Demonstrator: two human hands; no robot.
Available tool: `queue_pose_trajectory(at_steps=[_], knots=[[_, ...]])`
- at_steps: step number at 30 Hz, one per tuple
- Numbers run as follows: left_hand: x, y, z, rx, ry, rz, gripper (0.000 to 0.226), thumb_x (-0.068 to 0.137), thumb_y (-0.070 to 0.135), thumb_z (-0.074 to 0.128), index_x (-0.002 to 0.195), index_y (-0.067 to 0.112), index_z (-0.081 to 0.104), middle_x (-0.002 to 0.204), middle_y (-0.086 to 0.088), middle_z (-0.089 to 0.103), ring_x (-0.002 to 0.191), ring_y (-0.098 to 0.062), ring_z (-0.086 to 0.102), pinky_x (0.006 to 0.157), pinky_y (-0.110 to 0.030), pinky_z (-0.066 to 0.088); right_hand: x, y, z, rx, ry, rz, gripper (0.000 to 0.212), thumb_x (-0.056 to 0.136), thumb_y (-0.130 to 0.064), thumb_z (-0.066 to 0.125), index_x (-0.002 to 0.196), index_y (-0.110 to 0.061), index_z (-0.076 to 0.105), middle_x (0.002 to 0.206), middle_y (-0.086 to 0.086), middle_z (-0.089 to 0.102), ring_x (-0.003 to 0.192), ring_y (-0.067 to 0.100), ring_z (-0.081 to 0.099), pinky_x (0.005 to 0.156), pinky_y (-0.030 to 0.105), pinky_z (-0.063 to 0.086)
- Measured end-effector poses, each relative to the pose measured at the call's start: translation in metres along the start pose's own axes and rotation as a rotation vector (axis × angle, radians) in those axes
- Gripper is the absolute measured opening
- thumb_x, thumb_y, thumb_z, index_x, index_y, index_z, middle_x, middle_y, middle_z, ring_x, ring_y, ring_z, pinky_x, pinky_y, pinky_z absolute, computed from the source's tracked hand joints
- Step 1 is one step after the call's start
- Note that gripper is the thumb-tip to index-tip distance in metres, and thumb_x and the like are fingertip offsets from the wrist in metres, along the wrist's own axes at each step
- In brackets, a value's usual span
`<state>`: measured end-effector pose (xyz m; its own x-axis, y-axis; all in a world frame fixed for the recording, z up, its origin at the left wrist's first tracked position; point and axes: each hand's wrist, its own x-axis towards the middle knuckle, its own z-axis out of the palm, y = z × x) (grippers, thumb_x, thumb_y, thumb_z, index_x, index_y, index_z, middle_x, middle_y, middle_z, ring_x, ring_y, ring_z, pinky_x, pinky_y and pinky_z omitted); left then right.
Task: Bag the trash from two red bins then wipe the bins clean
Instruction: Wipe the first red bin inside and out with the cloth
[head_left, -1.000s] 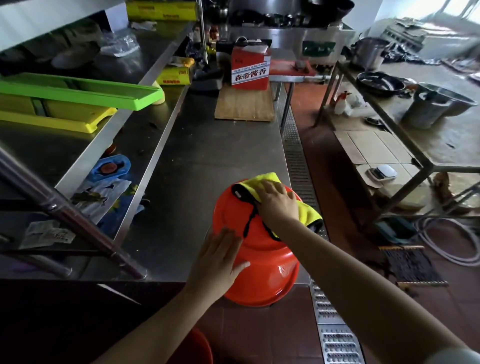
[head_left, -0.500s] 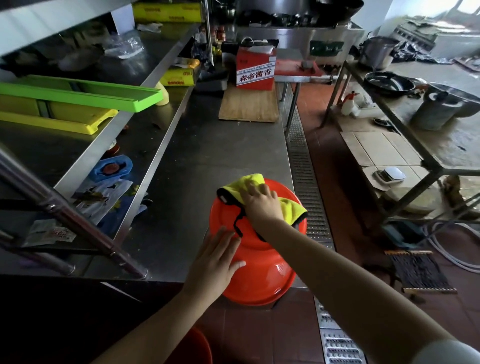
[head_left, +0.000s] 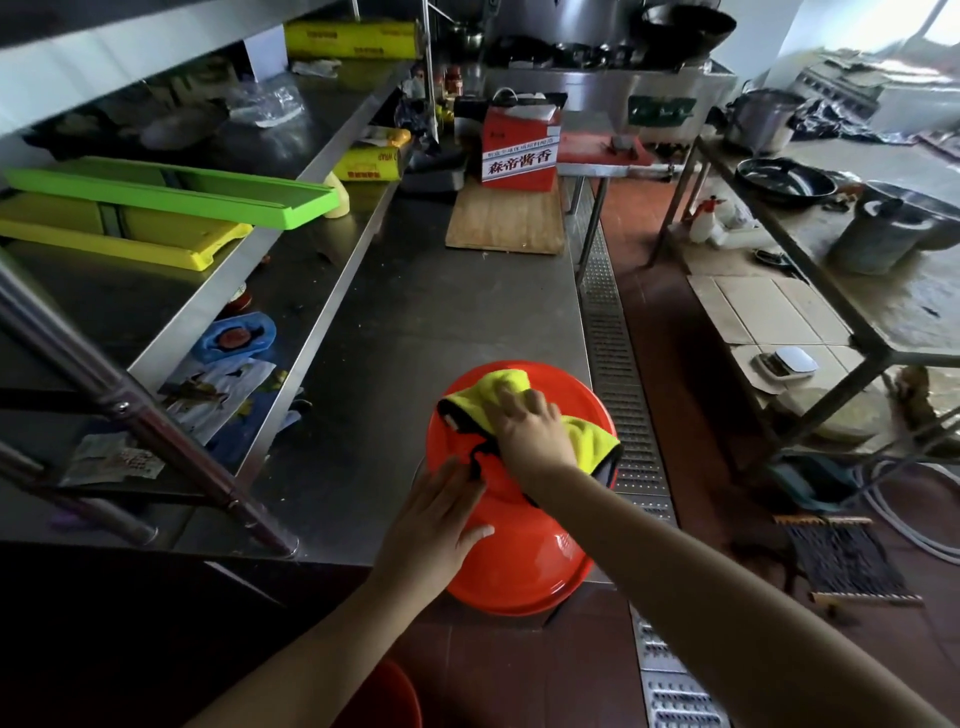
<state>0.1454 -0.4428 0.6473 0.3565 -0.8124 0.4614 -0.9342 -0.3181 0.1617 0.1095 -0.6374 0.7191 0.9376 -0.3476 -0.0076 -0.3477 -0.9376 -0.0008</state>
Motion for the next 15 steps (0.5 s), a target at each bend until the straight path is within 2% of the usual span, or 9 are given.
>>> queue_pose_trajectory(at_steps=[3, 5, 10, 12, 15], knots=[[0.001, 0.001, 0.006, -0.016, 0.007, -0.007, 0.055, 0.095, 0.052, 0.054, 0.135, 0.013, 0.055, 0.142, -0.006, 0.052, 0.143, -0.024, 0.034, 0.108, -0.051, 0.038, -0.005, 0.054, -0.008, -0.045, 0.015, 0.198, 0.041, 0.100, -0.017, 0.041, 0.141, -0.020, 0.049, 0.159, 0.005, 0.030, 0.128, 0.038, 0.037, 0.107, 0.045, 0.033], [0.005, 0.004, 0.008, -0.032, 0.000, -0.019, 0.056, 0.095, 0.051, 0.053, 0.134, 0.012, 0.055, 0.143, -0.007, 0.051, 0.142, -0.025, 0.034, 0.107, -0.053, 0.040, -0.003, 0.059, -0.014, -0.047, 0.025, 0.258, 0.040, 0.100, -0.012, 0.039, 0.138, -0.016, 0.050, 0.158, 0.008, 0.030, 0.126, 0.038, 0.038, 0.106, 0.045, 0.034], [0.006, 0.003, 0.003, -0.026, -0.046, -0.056, 0.059, 0.094, 0.055, 0.049, 0.139, 0.016, 0.050, 0.148, -0.006, 0.046, 0.146, -0.020, 0.025, 0.109, -0.050, 0.039, -0.017, -0.009, -0.002, 0.022, 0.003, 0.042, 0.048, 0.101, -0.009, 0.041, 0.149, -0.014, 0.037, 0.161, 0.013, 0.022, 0.135, 0.042, 0.029, 0.112, 0.050, 0.029], [0.005, 0.005, 0.001, -0.014, -0.041, -0.082, 0.060, 0.095, 0.056, 0.047, 0.140, 0.018, 0.049, 0.149, -0.005, 0.045, 0.146, -0.016, 0.021, 0.110, -0.047, 0.038, -0.020, -0.007, -0.004, 0.021, 0.002, -0.013, 0.052, 0.100, -0.009, 0.043, 0.151, -0.017, 0.036, 0.163, 0.010, 0.020, 0.136, 0.041, 0.028, 0.112, 0.051, 0.029], [0.005, 0.007, -0.002, -0.011, -0.024, -0.070, 0.059, 0.092, 0.055, 0.053, 0.138, 0.017, 0.050, 0.145, -0.008, 0.048, 0.140, -0.022, 0.034, 0.105, -0.051, 0.044, -0.019, 0.027, -0.013, -0.044, -0.047, 0.087, 0.054, 0.100, -0.009, 0.042, 0.151, -0.023, 0.034, 0.164, 0.004, 0.019, 0.138, 0.040, 0.028, 0.112, 0.049, 0.030]])
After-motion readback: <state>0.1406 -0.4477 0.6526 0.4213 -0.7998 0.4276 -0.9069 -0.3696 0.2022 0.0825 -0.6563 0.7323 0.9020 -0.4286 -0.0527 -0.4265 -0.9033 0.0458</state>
